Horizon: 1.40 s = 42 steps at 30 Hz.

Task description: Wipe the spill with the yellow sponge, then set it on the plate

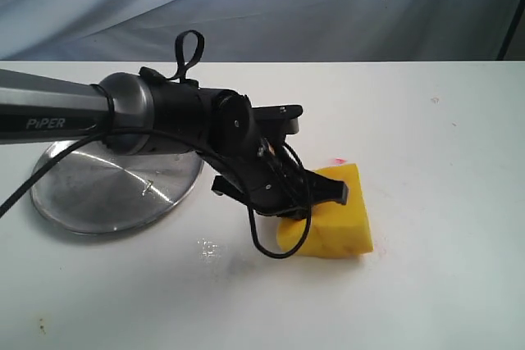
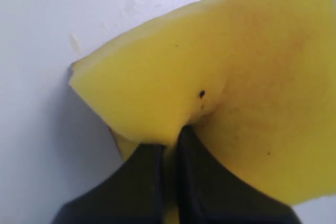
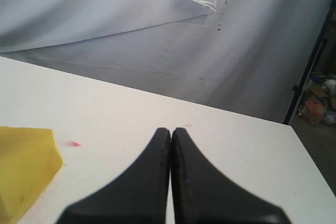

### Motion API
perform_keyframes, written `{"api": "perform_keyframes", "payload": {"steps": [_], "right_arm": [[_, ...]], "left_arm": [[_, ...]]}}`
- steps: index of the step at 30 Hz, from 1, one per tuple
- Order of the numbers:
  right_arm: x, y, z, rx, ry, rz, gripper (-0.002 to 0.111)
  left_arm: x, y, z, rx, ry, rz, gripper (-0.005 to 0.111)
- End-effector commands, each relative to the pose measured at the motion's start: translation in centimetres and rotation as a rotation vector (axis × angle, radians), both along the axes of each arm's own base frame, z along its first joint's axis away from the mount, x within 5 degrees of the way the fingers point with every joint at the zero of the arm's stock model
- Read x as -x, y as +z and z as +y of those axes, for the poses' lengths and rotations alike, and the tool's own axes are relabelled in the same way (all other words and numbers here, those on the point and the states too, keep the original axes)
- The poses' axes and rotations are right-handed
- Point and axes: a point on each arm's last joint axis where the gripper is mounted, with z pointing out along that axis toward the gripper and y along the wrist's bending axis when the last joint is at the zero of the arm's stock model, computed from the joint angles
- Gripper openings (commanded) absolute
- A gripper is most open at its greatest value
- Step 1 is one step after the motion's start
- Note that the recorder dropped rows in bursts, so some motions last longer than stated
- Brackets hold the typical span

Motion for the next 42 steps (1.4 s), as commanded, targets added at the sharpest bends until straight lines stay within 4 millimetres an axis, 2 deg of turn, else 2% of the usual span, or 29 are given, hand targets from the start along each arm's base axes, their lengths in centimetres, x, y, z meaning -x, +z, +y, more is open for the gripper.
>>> {"api": "perform_keyframes", "payload": {"steps": [1,5,9,18,23,26,33,37,42], "right_arm": [[0.0,0.0,0.0,0.008,-0.003,-0.008,0.000],[0.0,0.0,0.0,0.008,-0.003,-0.008,0.000],[0.0,0.0,0.0,0.008,-0.003,-0.008,0.000],[0.0,0.0,0.0,0.008,-0.003,-0.008,0.000],[0.0,0.0,0.0,0.008,-0.003,-0.008,0.000],[0.0,0.0,0.0,0.008,-0.003,-0.008,0.000],[0.0,0.0,0.0,0.008,-0.003,-0.008,0.000],[0.0,0.0,0.0,0.008,-0.003,-0.008,0.000],[0.0,0.0,0.0,0.008,-0.003,-0.008,0.000]], "left_arm": [[1.4,0.7,1.4,-0.134,-0.131,0.039,0.000],[2.0,2.4,2.5,-0.191,-0.180,0.033,0.000],[2.7,3.0,3.4,-0.247,-0.215,0.043,0.000],[3.2,1.2,5.9,-0.311,-0.202,0.090,0.000],[2.1,1.0,6.6,-0.280,-0.151,0.042,0.000],[1.4,1.1,6.2,-0.235,-0.132,-0.026,0.000],[0.1,3.6,5.3,-0.093,-0.083,-0.235,0.000],[-0.4,5.7,5.5,-0.029,-0.050,-0.327,0.000],[-0.9,8.4,6.8,0.013,-0.006,-0.392,0.000]]}}
